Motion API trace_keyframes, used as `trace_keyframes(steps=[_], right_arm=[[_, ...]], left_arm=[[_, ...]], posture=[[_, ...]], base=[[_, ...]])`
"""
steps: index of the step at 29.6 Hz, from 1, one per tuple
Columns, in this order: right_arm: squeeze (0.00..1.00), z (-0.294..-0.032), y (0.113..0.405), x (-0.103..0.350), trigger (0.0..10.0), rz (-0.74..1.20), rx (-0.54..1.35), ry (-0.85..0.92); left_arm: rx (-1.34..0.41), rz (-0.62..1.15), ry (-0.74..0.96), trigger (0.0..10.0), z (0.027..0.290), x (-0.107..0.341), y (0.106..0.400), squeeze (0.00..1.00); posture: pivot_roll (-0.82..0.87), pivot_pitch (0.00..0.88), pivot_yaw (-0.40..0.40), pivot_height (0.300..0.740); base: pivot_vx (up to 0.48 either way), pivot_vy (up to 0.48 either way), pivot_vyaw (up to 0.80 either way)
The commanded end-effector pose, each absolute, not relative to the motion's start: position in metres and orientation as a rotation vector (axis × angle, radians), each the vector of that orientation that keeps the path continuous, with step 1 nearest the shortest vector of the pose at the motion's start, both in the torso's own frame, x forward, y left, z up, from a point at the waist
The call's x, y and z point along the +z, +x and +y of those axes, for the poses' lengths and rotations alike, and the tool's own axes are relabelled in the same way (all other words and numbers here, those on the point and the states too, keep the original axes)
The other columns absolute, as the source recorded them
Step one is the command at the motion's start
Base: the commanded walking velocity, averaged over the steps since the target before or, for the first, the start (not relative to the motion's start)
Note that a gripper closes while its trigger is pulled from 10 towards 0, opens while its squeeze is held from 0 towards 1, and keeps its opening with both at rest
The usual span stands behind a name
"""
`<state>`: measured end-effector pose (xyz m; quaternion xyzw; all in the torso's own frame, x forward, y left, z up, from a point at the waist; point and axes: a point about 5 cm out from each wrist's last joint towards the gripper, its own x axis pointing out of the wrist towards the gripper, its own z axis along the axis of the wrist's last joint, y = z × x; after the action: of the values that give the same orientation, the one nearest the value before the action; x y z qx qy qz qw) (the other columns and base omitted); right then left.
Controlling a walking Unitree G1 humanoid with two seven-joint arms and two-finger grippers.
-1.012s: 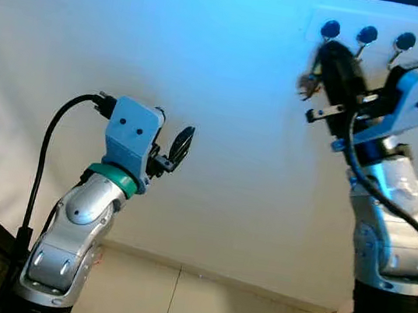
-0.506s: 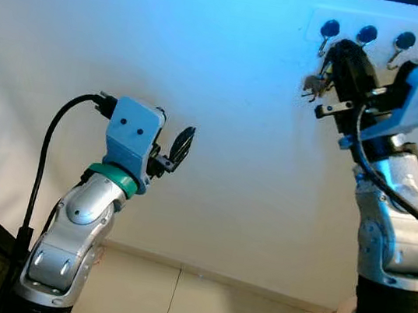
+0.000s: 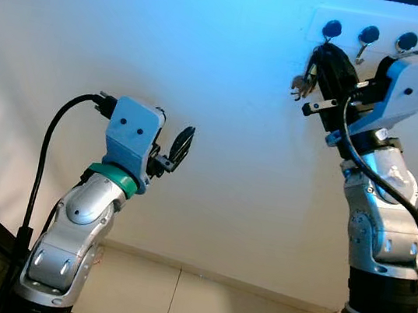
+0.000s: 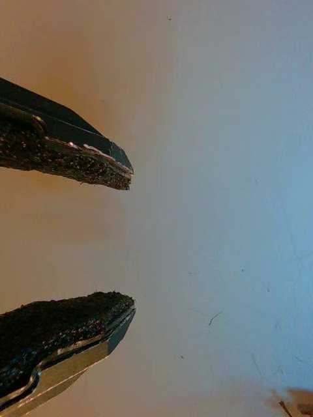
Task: Hang keys on a hook
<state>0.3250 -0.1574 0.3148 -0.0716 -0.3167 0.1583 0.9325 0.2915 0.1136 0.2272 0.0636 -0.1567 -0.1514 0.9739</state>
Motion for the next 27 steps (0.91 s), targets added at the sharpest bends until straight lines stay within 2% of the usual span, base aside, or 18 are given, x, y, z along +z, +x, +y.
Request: trace_keyframes(steps=[1, 10, 27], right_arm=[[0.00, -0.154, 0.325, 0.318, 10.0, -0.659, 0.338, -0.136], [0.00, -0.162, 0.315, 0.320, 10.0, -0.686, 0.312, -0.146], [0.00, -0.164, 0.317, 0.318, 10.0, -0.674, 0.311, -0.130]], left_arm=[[-0.301, -0.308, 0.133, 10.0, 0.116, 0.226, 0.290, 0.00], [-0.307, -0.304, 0.131, 10.0, 0.115, 0.225, 0.290, 0.00], [-0.307, -0.304, 0.132, 10.0, 0.115, 0.226, 0.290, 0.00]], posture=[[-0.11, 0.058, 0.141, 0.740], [-0.11, 0.061, 0.145, 0.740], [-0.11, 0.061, 0.149, 0.740]], base=[[0.000, 0.000, 0.00], [0.000, 0.000, 0.00], [0.000, 0.000, 0.00]])
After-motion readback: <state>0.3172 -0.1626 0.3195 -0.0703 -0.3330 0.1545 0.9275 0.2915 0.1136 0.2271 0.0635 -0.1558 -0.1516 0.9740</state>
